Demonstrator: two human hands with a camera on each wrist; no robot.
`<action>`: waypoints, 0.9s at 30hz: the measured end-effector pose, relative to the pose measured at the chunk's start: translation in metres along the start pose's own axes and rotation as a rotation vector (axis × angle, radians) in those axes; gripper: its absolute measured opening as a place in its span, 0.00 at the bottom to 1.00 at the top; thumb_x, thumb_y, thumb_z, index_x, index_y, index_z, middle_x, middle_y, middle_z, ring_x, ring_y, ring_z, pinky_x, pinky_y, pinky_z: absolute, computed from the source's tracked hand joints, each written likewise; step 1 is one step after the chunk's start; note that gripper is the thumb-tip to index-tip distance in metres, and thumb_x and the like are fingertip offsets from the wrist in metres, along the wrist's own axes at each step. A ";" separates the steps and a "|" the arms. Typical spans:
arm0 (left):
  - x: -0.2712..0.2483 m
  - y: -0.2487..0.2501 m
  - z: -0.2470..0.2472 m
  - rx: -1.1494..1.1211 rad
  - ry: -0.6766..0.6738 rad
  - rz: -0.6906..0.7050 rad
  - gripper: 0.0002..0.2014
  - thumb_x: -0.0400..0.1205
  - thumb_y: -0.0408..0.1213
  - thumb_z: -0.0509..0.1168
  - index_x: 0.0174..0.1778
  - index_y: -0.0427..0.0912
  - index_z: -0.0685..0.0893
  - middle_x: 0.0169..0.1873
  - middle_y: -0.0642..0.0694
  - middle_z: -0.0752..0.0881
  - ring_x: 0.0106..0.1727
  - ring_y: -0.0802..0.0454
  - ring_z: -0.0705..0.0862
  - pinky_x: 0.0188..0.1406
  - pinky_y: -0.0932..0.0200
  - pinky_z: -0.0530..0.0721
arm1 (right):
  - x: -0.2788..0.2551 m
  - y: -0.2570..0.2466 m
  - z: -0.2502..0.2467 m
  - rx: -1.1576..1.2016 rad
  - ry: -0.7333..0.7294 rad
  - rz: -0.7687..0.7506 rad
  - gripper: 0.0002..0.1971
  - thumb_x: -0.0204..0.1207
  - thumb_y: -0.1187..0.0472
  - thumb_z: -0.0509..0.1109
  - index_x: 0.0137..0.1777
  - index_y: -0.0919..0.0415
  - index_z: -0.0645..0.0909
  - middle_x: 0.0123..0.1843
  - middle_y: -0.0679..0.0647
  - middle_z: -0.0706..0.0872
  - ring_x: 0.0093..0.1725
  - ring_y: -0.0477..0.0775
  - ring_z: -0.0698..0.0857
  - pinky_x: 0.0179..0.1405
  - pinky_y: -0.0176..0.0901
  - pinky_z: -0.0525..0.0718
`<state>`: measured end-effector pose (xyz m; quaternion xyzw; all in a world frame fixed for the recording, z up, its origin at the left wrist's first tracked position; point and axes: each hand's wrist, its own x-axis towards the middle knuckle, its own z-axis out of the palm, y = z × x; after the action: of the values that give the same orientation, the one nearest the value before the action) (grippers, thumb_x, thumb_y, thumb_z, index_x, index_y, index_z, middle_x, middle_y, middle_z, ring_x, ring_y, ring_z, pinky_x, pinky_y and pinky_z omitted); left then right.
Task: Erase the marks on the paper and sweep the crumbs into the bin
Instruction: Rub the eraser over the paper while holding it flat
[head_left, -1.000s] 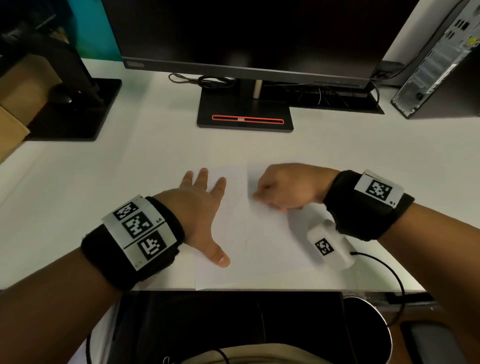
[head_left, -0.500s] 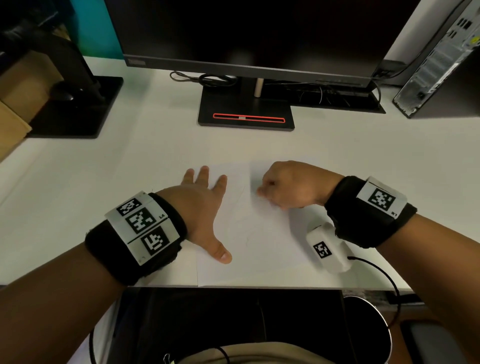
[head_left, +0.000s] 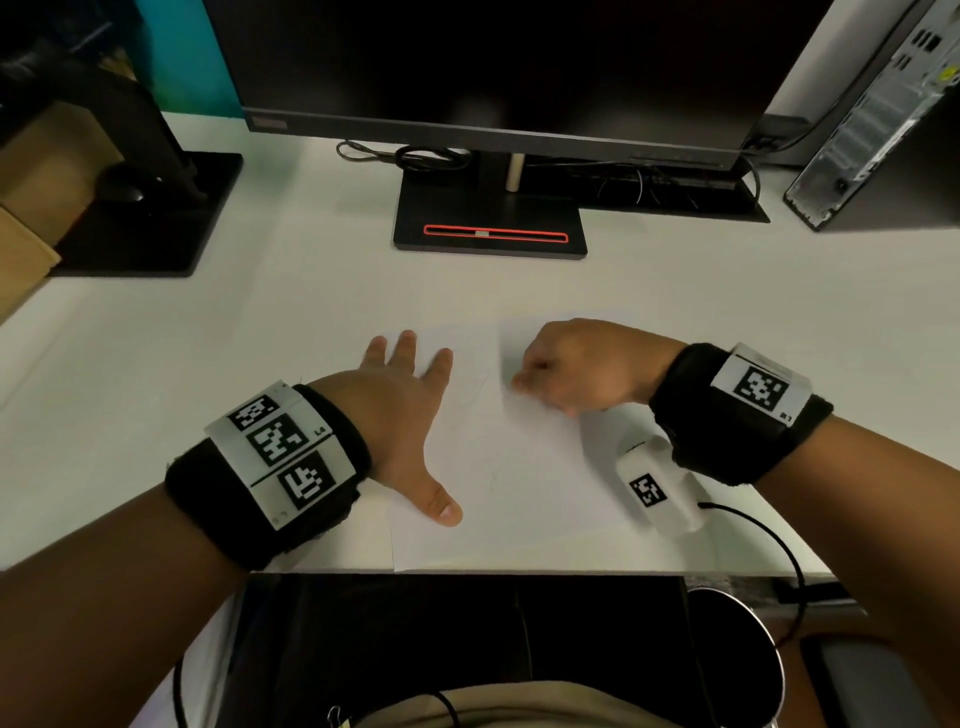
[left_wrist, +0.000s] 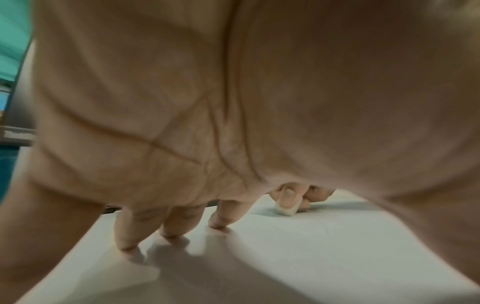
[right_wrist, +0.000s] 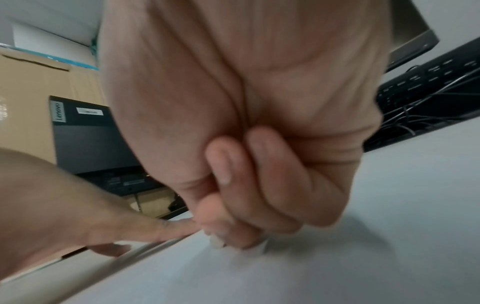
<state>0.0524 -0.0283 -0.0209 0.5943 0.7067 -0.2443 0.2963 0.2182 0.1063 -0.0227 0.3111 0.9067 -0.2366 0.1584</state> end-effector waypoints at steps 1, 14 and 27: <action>0.000 0.000 0.000 0.000 -0.001 -0.001 0.79 0.57 0.75 0.76 0.83 0.50 0.23 0.83 0.39 0.24 0.84 0.35 0.28 0.83 0.31 0.56 | -0.002 0.000 0.001 -0.014 0.008 -0.010 0.22 0.85 0.48 0.60 0.33 0.61 0.79 0.34 0.56 0.89 0.36 0.60 0.85 0.38 0.48 0.82; -0.001 0.001 -0.001 -0.001 -0.002 0.000 0.79 0.57 0.76 0.76 0.83 0.49 0.23 0.83 0.39 0.24 0.84 0.34 0.29 0.82 0.29 0.58 | -0.020 0.005 0.011 0.008 -0.059 -0.051 0.23 0.85 0.46 0.61 0.32 0.60 0.78 0.28 0.55 0.85 0.29 0.54 0.80 0.41 0.55 0.85; -0.001 0.002 0.000 -0.010 0.010 -0.013 0.78 0.57 0.76 0.75 0.83 0.49 0.23 0.83 0.39 0.24 0.85 0.34 0.29 0.83 0.31 0.57 | -0.031 0.002 0.012 -0.053 -0.039 -0.093 0.23 0.88 0.46 0.60 0.33 0.58 0.73 0.32 0.49 0.81 0.32 0.49 0.76 0.38 0.47 0.75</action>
<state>0.0546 -0.0284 -0.0205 0.5893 0.7132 -0.2401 0.2941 0.2442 0.0861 -0.0205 0.2594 0.9230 -0.2257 0.1730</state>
